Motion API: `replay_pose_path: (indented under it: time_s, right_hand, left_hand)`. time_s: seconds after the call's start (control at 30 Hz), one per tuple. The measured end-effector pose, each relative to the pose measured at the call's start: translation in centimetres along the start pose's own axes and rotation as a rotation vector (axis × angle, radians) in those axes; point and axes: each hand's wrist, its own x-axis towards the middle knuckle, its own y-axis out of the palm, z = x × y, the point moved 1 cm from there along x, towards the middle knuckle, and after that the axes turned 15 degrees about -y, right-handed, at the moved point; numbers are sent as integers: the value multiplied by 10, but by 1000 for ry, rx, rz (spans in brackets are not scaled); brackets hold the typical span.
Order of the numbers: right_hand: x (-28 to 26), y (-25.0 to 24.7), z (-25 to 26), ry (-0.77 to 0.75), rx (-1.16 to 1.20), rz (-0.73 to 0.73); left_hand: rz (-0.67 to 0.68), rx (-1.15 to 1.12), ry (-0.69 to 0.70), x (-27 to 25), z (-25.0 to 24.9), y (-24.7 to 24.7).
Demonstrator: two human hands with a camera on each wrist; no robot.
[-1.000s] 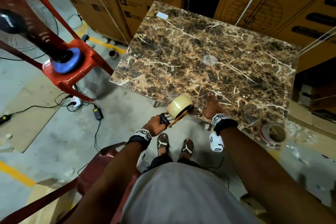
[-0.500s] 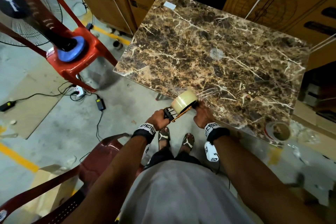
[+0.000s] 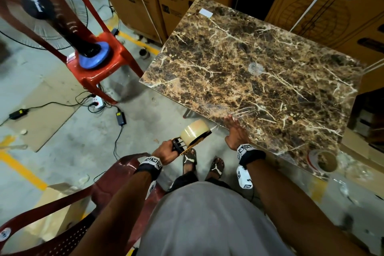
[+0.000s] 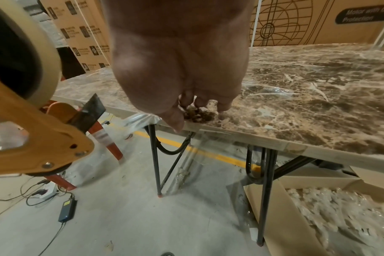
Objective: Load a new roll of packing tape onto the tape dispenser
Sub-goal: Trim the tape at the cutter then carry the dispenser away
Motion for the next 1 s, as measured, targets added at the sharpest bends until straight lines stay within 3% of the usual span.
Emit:
replay_pose_path:
  time_s: [0.3,0.63,1.0]
  right_hand:
    - [6,9,-3,-265,49,-39]
    - [11,3,-5,-220,-3,103]
    - [16,6,-14,-194,-29,151]
  left_hand:
    - [-139,270,-19,-61,-58,-25]
    - [-296,653,24,-47,-81,-25]
    - [-338,753,18,-41,-99,-22]
